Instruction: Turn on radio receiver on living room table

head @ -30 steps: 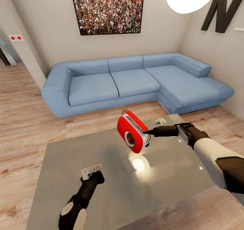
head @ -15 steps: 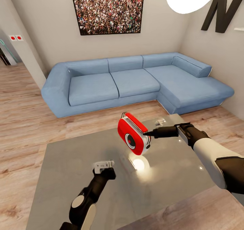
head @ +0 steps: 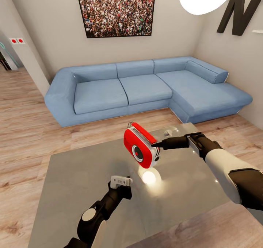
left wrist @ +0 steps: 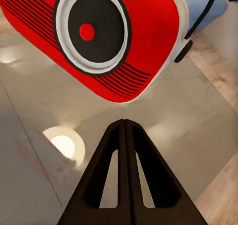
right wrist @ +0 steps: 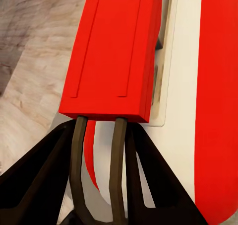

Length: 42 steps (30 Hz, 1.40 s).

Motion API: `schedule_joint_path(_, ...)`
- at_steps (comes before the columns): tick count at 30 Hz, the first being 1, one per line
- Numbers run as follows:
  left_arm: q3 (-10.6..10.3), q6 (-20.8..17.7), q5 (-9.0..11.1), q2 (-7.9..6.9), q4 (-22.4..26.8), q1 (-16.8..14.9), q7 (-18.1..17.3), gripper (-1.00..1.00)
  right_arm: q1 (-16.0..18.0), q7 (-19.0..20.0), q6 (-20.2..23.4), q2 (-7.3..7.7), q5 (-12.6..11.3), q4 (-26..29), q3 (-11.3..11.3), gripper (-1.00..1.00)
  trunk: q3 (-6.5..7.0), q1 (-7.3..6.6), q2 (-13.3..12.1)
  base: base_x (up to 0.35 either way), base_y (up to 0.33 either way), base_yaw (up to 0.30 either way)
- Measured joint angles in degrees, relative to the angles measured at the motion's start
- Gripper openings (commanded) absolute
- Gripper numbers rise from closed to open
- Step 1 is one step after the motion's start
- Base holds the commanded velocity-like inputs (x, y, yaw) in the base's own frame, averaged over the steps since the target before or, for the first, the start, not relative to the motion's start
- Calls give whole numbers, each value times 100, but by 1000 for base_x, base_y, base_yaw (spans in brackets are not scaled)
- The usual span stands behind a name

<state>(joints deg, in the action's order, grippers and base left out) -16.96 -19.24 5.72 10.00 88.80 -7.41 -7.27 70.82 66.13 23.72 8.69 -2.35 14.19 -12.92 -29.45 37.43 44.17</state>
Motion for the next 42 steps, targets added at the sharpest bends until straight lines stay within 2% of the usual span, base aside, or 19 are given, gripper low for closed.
schedule_joint_path(9, 0, -1, 2, 0, 6, -30, -53, -100, -6, -6, -15, -312, 35, -196, -48, -100, 0, 0, 0, 0, 0, 0)
schedule_joint_path(16, 21, -148, -15, 0, 5, -256, -64, -100, -8, -8, -21, -349, 58, -275, -56, -100, 0, 0, 0, 0, 0, 0)
schedule_joint_path(21, 114, -248, -18, 0, 6, -377, -63, -100, -8, 5, -23, -348, 310, -282, -70, -100, 0, 0, 0, 0, 0, 0)
schedule_joint_path(26, 146, -255, -17, 0, 5, -486, -96, -100, -10, 716, -8, -347, 338, -281, -347, -100, 0, 0, 0, 0, 0, 0)
schedule_joint_path(28, 148, -262, -11, 0, 5, -498, -304, -100, -9, 860, -22, -348, 365, -286, -473, -100, 0, 0, 0, 0, 0, 0)
schedule_joint_path(31, 149, -270, -12, 0, 1, -504, -689, -100, -8, 918, -24, -350, 353, -312, -482, -100, 0, 0, 0, 0, 0, 0)
schedule_joint_path(33, 149, -272, -19, 0, -16, -506, -818, -100, -8, 933, -26, -350, 361, -341, -513, -100, 0, 0, 0, 0, 0, 0)
schedule_joint_path(42, 149, -269, -54, 0, -54, -514, -906, -100, -8, 1465, -23, -350, 354, -360, -513, -100, 0, 0, 0, 0, 0, 0)
